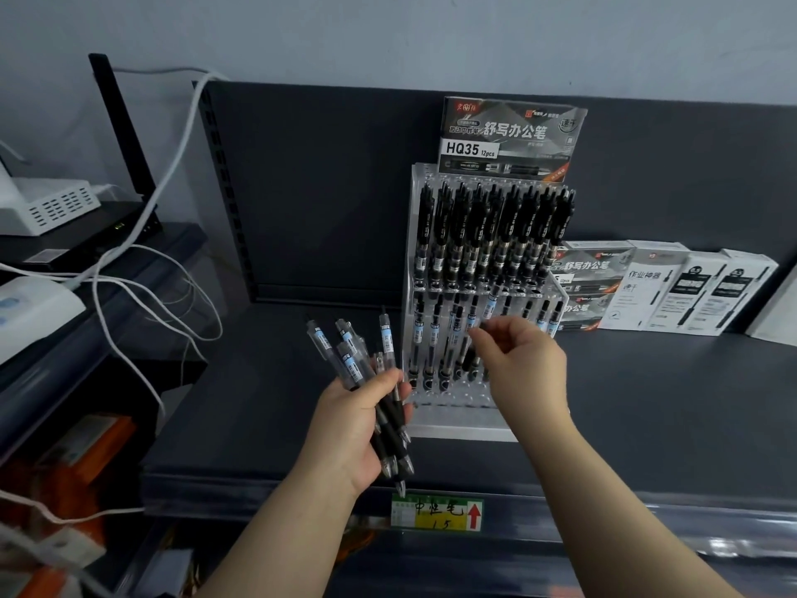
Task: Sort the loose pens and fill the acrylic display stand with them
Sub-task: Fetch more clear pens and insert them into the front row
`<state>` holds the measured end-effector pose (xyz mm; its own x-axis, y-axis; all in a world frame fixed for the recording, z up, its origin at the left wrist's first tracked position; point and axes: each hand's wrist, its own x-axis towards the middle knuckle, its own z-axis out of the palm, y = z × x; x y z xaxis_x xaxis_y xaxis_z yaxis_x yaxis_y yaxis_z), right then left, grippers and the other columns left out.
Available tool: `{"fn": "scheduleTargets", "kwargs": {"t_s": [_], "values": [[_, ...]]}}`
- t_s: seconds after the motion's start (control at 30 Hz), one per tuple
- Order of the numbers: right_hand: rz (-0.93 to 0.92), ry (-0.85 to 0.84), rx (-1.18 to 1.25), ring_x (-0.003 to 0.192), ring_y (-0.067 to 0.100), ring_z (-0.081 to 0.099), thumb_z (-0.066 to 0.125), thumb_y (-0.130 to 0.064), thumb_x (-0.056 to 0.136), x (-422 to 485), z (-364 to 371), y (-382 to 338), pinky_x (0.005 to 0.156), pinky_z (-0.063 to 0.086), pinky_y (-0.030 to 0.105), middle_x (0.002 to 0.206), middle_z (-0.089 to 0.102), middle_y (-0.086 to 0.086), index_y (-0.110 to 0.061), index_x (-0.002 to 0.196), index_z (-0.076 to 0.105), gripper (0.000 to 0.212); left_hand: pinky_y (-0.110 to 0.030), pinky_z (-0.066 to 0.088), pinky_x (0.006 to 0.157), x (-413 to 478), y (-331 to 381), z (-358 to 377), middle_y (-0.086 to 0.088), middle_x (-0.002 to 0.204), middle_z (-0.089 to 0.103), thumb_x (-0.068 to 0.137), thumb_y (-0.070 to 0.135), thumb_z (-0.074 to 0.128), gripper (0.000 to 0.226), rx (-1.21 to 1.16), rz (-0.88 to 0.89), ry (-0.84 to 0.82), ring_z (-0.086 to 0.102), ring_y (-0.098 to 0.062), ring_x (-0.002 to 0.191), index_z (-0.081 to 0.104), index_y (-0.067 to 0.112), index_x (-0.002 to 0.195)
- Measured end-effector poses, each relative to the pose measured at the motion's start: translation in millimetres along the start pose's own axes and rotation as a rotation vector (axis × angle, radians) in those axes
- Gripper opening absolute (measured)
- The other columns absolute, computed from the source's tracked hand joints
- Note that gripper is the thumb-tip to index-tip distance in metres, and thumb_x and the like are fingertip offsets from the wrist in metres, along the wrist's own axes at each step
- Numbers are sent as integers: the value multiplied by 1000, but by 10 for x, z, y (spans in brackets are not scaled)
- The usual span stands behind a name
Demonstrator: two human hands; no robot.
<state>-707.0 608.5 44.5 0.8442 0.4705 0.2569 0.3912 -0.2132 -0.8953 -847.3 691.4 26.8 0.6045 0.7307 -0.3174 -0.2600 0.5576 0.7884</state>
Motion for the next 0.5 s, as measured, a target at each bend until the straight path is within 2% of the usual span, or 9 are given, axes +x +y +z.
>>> {"fn": "scheduleTargets", "kwargs": {"t_s": [0.27,0.5], "values": [[-22,-14,-156,62,-4,51,60,-29,90,0,26,80,45,34,7,69,57,-14,-18,94,63,12,-32,53,65,-27,-7,-9,-8,80,68,84,1,65,27,-18,11,2,66,-17,72,62,-2,110],[-68,-114,-318,56,2,50,59,-25,90,-16,118,199,50,39,12,65,56,-7,-10,91,66,17,-30,55,62,-64,-32,-27,-5,76,71,83,1,64,31,-14,21,-2,68,-14,66,60,-1,114]]}}
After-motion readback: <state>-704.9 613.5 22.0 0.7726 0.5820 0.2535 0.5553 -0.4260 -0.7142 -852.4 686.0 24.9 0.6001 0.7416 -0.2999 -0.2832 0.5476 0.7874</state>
